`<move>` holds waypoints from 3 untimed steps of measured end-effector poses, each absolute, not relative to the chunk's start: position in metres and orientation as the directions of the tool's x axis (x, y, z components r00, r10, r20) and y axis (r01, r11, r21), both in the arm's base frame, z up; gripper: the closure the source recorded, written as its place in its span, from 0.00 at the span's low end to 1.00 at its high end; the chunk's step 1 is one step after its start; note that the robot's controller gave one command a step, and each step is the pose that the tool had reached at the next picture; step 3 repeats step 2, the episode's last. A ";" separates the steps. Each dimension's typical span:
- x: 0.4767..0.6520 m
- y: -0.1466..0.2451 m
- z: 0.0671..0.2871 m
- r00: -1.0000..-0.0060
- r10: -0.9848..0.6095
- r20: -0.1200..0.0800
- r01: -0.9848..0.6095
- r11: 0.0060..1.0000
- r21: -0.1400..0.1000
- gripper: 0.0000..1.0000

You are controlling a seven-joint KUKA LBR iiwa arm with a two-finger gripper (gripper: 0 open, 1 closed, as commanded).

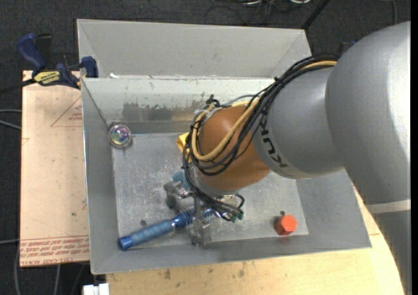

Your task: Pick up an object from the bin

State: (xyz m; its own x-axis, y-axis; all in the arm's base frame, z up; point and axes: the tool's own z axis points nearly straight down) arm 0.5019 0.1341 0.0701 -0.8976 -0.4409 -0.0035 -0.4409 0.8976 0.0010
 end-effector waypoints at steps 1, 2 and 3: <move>0.501 0.133 0.069 -0.898 -0.439 0.000 -0.439 0.898 0.002 1.00; 0.531 0.113 0.217 -0.908 -0.419 -0.010 -0.419 0.908 -0.002 1.00; 0.531 0.113 0.217 -0.908 -0.419 -0.010 -0.419 0.908 -0.002 1.00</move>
Offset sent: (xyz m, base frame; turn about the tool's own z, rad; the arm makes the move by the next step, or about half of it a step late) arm 0.0000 0.0000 0.0000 0.0000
